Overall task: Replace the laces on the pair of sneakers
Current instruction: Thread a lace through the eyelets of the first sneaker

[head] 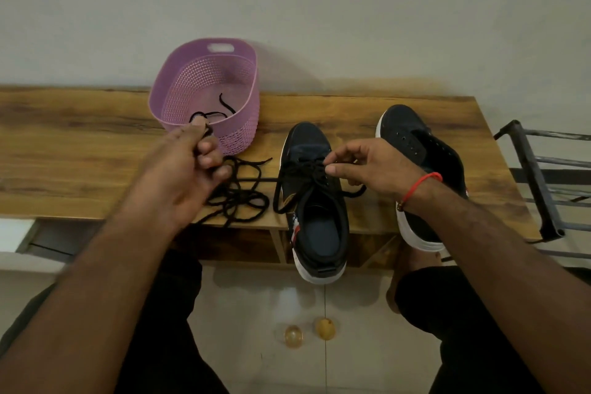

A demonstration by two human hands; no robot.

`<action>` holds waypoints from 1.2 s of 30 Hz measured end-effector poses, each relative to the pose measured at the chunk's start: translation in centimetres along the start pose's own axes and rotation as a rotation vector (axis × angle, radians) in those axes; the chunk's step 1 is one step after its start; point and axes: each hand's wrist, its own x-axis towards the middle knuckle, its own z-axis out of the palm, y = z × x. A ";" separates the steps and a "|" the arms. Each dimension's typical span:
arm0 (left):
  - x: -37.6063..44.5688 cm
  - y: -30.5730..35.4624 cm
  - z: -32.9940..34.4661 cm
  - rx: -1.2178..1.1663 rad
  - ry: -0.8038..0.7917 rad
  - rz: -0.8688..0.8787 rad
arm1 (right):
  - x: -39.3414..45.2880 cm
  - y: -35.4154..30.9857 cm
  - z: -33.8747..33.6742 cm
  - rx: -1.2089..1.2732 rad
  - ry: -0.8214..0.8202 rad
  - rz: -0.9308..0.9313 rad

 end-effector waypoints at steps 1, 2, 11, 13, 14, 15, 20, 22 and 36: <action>0.1 0.5 -0.9 0.270 0.031 0.042 | 0.0 0.0 0.0 -0.009 0.009 -0.003; 0.2 0.7 -1.7 0.602 0.052 0.089 | 0.0 0.0 -0.1 -0.014 0.019 -0.006; -1.0 0.1 -2.7 1.719 -0.660 -0.503 | 0.1 -0.2 0.3 0.010 0.030 -0.011; -1.0 0.0 -2.9 1.682 -0.619 -0.516 | 0.0 -0.2 0.4 0.019 0.031 -0.008; -1.0 -0.2 -2.8 1.606 -0.566 -0.488 | 0.0 -0.2 0.4 0.024 0.031 -0.005; -0.9 -0.5 -2.7 1.507 -0.494 -0.425 | 0.0 -0.2 0.4 0.027 0.028 -0.002; -1.3 -1.7 0.6 0.960 -0.228 0.048 | 0.0 -0.2 0.6 0.018 -0.011 0.002; -1.6 -2.8 2.3 0.986 -0.224 0.208 | -0.1 -0.2 0.7 0.003 -0.010 0.003; -2.2 -3.1 2.5 1.521 -0.551 0.162 | -0.2 -0.1 0.5 0.006 -0.023 0.008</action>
